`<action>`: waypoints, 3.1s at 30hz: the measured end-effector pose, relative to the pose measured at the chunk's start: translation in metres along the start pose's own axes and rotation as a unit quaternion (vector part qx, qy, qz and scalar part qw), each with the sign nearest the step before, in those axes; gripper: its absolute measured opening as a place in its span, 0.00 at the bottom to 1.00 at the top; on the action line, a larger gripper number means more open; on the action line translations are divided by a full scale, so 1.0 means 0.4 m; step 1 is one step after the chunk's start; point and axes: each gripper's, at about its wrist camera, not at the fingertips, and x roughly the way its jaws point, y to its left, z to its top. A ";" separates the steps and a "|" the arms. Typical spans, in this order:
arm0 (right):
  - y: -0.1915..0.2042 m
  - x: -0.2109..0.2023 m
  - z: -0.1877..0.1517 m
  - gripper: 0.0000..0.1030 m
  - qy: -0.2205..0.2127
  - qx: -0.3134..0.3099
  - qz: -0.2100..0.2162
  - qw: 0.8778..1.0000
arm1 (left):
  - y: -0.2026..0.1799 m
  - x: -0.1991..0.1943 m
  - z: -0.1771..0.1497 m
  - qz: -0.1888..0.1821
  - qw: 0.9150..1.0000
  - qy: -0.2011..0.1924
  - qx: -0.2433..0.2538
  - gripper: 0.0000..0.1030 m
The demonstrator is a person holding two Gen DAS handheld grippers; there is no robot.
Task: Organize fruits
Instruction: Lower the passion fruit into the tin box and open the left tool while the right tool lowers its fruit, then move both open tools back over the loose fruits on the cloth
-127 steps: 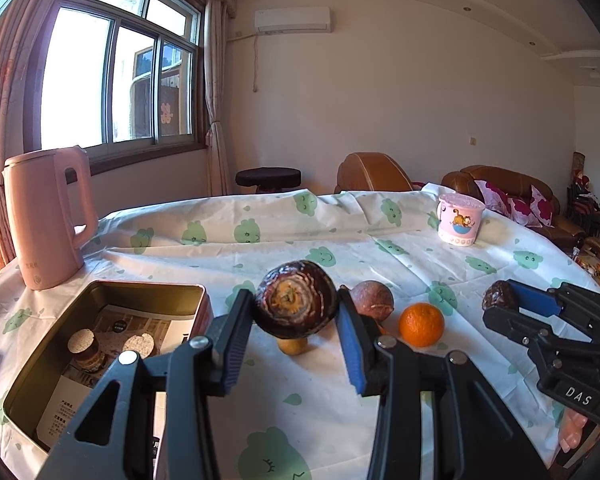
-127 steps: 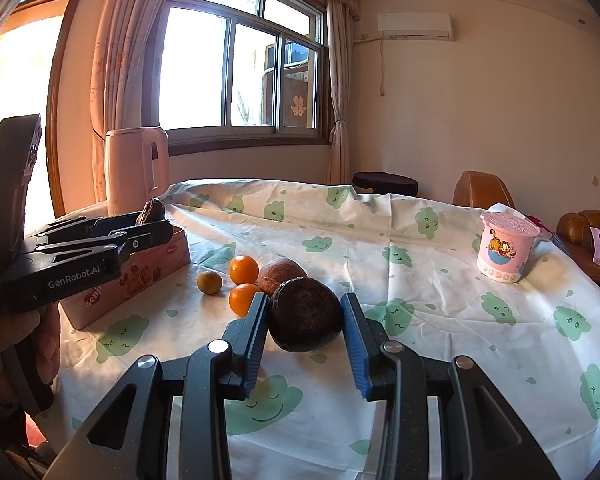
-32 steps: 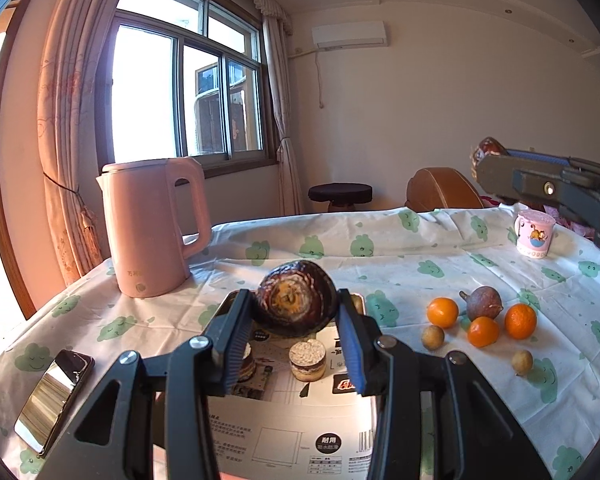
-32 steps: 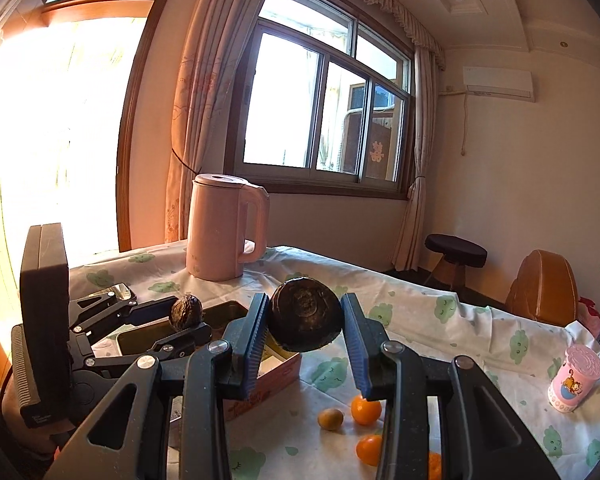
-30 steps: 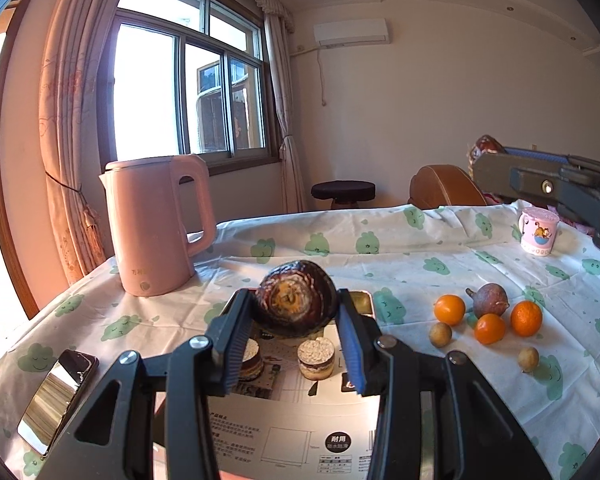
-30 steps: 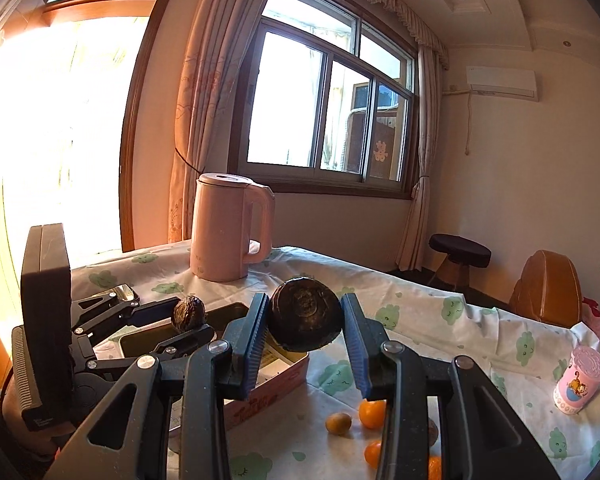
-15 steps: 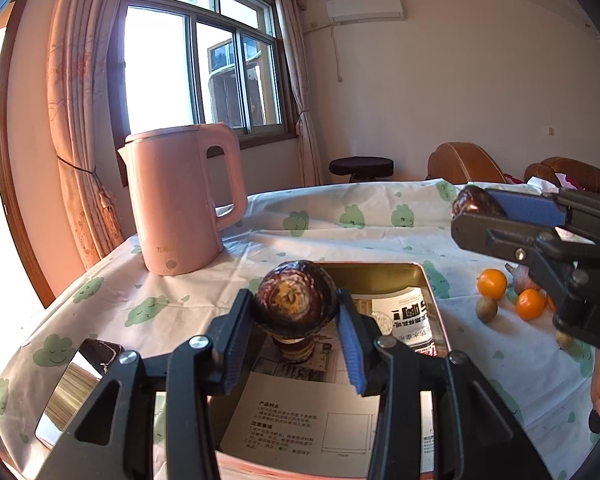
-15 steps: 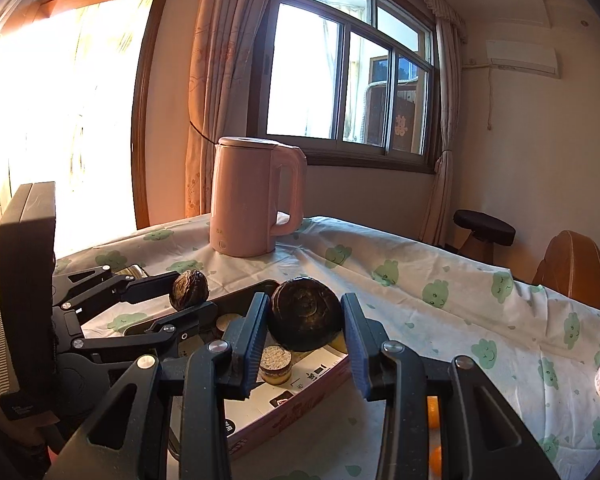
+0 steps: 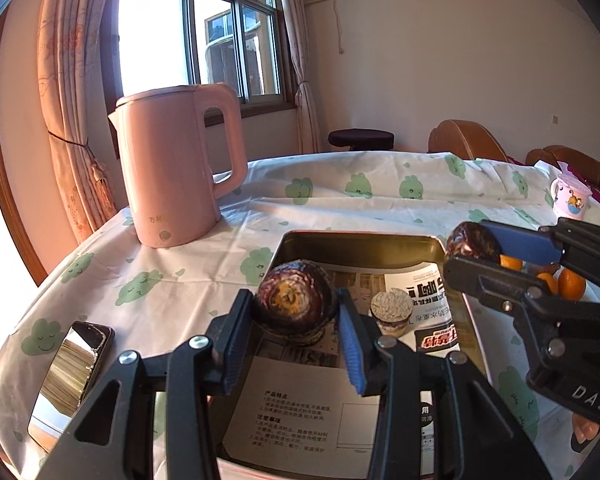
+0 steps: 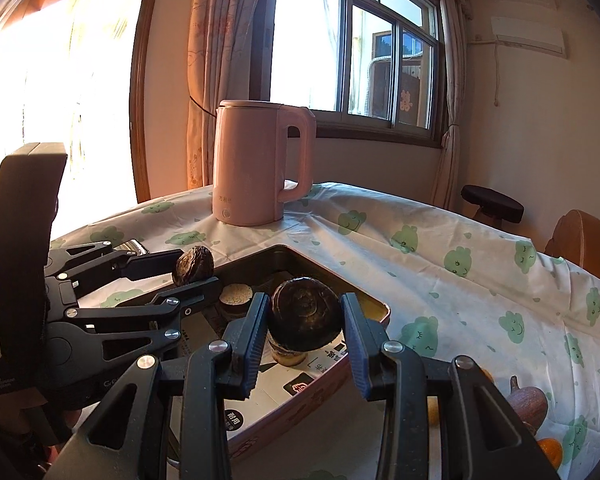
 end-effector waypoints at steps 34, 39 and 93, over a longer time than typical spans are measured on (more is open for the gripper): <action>0.024 0.102 -0.032 0.38 0.097 -0.012 0.008 0.995 | -0.002 0.071 -0.004 -0.001 0.997 0.074 0.004 0.40; 0.022 0.100 -0.031 0.43 0.095 -0.011 0.011 0.995 | 0.002 0.059 -0.003 0.006 0.998 0.061 0.000 0.42; -0.411 -0.149 -0.218 0.59 0.168 0.096 -0.117 0.974 | -0.398 -0.038 0.023 -0.123 0.991 -0.002 0.061 0.82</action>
